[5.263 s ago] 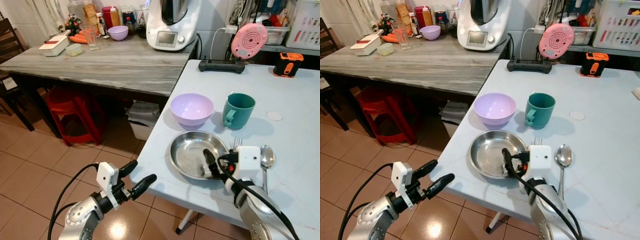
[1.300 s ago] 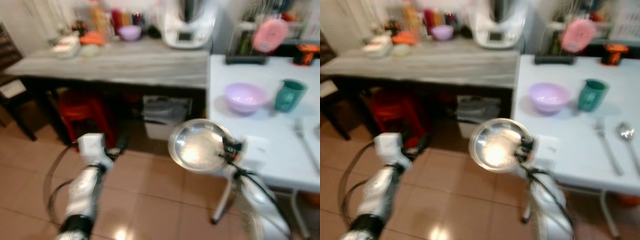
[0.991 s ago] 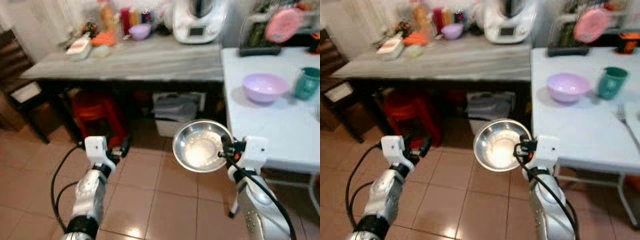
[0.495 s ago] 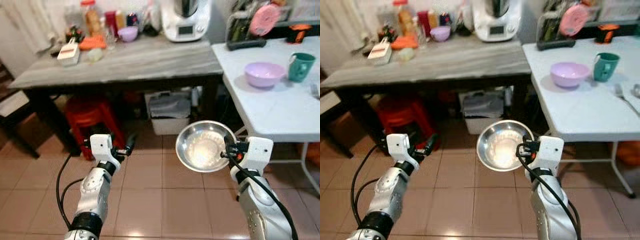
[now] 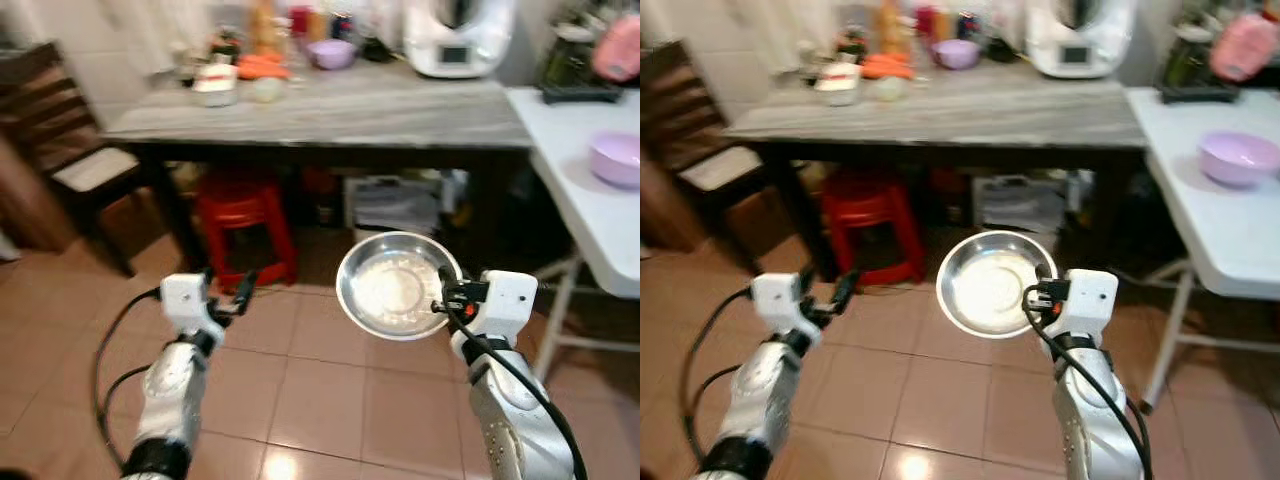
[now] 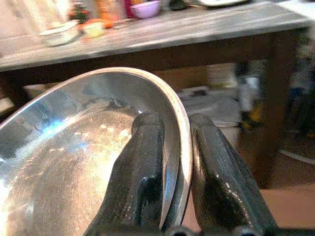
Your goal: Setting the table
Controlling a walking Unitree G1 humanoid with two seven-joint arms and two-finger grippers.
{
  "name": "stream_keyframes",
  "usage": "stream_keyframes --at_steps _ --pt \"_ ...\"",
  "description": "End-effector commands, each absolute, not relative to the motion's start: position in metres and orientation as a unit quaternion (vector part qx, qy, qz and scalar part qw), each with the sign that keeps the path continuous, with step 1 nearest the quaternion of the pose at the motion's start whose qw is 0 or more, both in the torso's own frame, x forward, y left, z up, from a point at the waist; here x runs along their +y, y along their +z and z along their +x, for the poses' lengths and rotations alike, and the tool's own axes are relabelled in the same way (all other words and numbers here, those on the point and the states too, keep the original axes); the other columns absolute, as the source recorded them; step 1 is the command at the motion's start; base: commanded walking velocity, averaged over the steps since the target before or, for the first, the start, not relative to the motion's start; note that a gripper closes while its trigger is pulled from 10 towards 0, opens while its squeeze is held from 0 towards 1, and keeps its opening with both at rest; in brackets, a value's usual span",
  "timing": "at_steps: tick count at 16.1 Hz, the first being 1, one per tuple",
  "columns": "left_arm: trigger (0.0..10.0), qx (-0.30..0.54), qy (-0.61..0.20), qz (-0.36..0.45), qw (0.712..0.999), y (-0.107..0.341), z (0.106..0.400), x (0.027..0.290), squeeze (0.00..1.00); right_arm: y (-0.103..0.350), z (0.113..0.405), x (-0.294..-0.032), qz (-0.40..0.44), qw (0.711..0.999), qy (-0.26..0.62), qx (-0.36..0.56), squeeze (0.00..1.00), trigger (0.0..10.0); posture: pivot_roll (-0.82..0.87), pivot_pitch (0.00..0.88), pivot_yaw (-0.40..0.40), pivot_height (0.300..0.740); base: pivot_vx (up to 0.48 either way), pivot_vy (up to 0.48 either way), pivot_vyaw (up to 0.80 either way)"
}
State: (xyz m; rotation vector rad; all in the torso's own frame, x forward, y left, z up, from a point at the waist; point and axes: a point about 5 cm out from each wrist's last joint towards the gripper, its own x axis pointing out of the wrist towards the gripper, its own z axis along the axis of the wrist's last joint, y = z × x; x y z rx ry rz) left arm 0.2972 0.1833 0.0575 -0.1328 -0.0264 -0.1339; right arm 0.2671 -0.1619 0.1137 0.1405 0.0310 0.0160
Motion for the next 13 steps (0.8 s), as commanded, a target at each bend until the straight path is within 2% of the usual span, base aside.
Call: stream_keyframes --at_steps 1,7,13 --pt "10.0 -0.031 -0.054 -0.045 0.997 0.063 0.296 0.188 0.0 0.121 0.268 -0.162 0.068 0.998 0.009 -0.002 0.0 10.0 -0.14 0.0 0.088 0.74 0.255 0.0 0.49" --pt "10.0 -0.026 -0.064 -0.052 0.996 0.058 0.29 0.178 0.0 0.122 0.271 -0.159 0.061 0.998 0.018 -0.008 0.0 10.0 -0.13 0.0 0.086 0.74 0.292 0.0 0.46" --pt "10.0 -0.023 -0.091 -0.061 0.994 0.056 0.286 0.165 0.0 0.124 0.272 -0.161 0.063 0.998 0.011 -0.014 0.0 10.0 -0.14 0.0 0.088 0.74 0.317 0.0 0.0"
